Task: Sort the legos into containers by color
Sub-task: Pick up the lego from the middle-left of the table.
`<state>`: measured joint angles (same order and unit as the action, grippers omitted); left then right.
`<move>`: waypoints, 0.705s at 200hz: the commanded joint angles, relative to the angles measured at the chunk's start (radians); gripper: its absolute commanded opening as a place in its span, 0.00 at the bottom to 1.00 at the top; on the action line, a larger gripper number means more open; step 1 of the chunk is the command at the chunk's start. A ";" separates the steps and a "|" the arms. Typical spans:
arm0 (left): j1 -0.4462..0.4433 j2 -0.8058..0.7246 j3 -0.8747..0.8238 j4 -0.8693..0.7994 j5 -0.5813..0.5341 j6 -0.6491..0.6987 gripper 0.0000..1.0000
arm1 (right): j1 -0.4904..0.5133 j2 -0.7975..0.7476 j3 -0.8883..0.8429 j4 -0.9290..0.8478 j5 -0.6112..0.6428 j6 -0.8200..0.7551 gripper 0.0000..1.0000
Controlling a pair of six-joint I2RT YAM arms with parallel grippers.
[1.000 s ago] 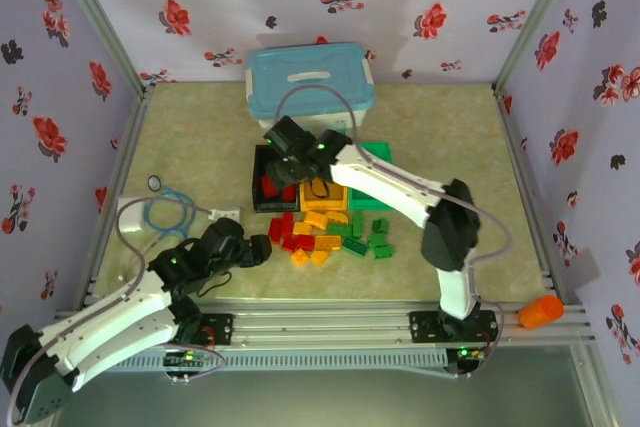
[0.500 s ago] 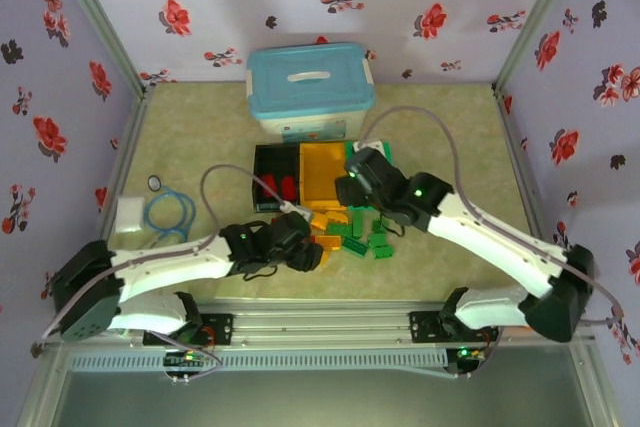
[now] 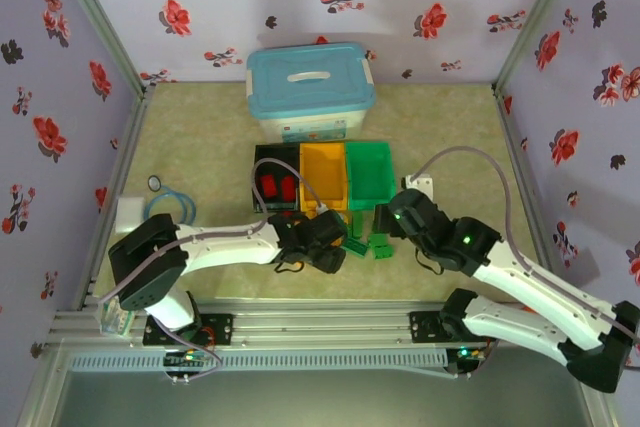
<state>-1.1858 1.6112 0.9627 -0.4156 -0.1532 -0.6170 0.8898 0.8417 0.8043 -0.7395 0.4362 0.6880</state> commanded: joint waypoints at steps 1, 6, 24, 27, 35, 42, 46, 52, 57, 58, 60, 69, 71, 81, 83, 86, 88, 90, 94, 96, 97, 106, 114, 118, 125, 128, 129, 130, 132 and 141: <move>-0.015 0.025 0.031 -0.066 0.004 0.017 0.70 | -0.005 -0.039 -0.037 -0.023 0.032 0.057 0.75; -0.017 0.030 0.030 -0.065 0.004 0.017 0.70 | -0.005 -0.043 -0.042 -0.021 0.030 0.058 0.75; -0.022 0.051 0.037 -0.068 0.006 0.016 0.69 | -0.005 -0.049 -0.054 -0.010 0.020 0.062 0.75; -0.024 0.054 0.040 -0.069 0.005 0.017 0.69 | -0.006 -0.048 -0.054 -0.008 0.019 0.063 0.74; -0.024 0.062 0.046 -0.072 0.002 0.018 0.68 | -0.007 -0.047 -0.055 -0.006 0.017 0.064 0.74; -0.026 0.072 0.051 -0.076 -0.002 0.019 0.67 | -0.006 -0.043 -0.055 -0.003 0.016 0.061 0.74; -0.025 0.077 0.053 -0.080 -0.005 0.019 0.67 | -0.006 -0.042 -0.054 0.001 0.016 0.061 0.74; -0.026 0.084 0.058 -0.088 -0.013 0.021 0.66 | -0.006 -0.039 -0.054 0.003 0.013 0.061 0.74; -0.025 0.089 0.064 -0.095 -0.018 0.023 0.65 | -0.005 -0.039 -0.054 0.006 0.011 0.061 0.74; -0.026 0.089 0.064 -0.097 -0.018 0.023 0.65 | -0.006 -0.038 -0.053 0.006 0.011 0.061 0.74; -0.026 0.092 0.066 -0.099 -0.020 0.024 0.65 | -0.006 -0.038 -0.054 0.007 0.010 0.062 0.73; -0.029 0.097 0.070 -0.109 -0.026 0.027 0.64 | -0.006 -0.034 -0.054 0.012 0.009 0.061 0.73; -0.031 0.098 0.072 -0.111 -0.027 0.027 0.64 | -0.006 -0.033 -0.055 0.012 0.010 0.061 0.73; -0.033 0.101 0.075 -0.121 -0.032 0.026 0.63 | -0.005 -0.028 -0.057 0.017 0.009 0.061 0.73; -0.033 0.102 0.075 -0.122 -0.033 0.026 0.63 | -0.005 -0.027 -0.057 0.017 0.009 0.063 0.73; -0.034 0.101 0.074 -0.124 -0.034 0.026 0.62 | -0.006 -0.028 -0.057 0.020 0.008 0.063 0.73; -0.035 0.101 0.074 -0.124 -0.034 0.026 0.63 | -0.006 -0.027 -0.058 0.020 0.008 0.062 0.73; -0.035 0.102 0.073 -0.124 -0.033 0.026 0.62 | -0.005 -0.026 -0.059 0.021 0.007 0.063 0.73; -0.037 0.102 0.071 -0.124 -0.034 0.026 0.62 | -0.005 -0.026 -0.060 0.024 0.007 0.063 0.73; -0.038 0.101 0.070 -0.124 -0.034 0.026 0.62 | -0.006 -0.024 -0.059 0.025 0.005 0.064 0.72; -0.038 0.101 0.070 -0.124 -0.034 0.026 0.62 | -0.006 -0.023 -0.059 0.026 0.005 0.064 0.72; -0.040 0.102 0.066 -0.123 -0.034 0.025 0.62 | -0.005 -0.020 -0.063 0.032 0.004 0.066 0.72; -0.043 0.102 0.059 -0.118 -0.035 0.021 0.61 | -0.006 -0.020 -0.066 0.038 0.002 0.067 0.72; -0.042 0.101 0.056 -0.116 -0.035 0.021 0.61 | -0.006 -0.018 -0.066 0.041 0.001 0.068 0.72; -0.042 0.103 0.052 -0.110 -0.036 0.018 0.59 | -0.006 -0.016 -0.069 0.046 -0.002 0.067 0.72; -0.043 0.105 0.051 -0.109 -0.037 0.018 0.59 | -0.006 -0.015 -0.069 0.048 -0.002 0.067 0.72; -0.043 0.105 0.050 -0.108 -0.037 0.018 0.58 | -0.006 -0.015 -0.069 0.048 -0.002 0.067 0.72; -0.042 0.105 0.050 -0.107 -0.037 0.017 0.58 | -0.007 -0.014 -0.070 0.049 -0.002 0.067 0.72; -0.042 0.106 0.050 -0.105 -0.037 0.017 0.58 | -0.006 -0.014 -0.070 0.049 -0.002 0.067 0.72; -0.043 0.114 0.050 -0.102 -0.037 0.016 0.57 | -0.007 -0.009 -0.072 0.052 0.000 0.068 0.72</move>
<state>-1.2221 1.7027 1.0187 -0.5014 -0.1688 -0.6094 0.8898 0.8246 0.7490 -0.7113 0.4355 0.7349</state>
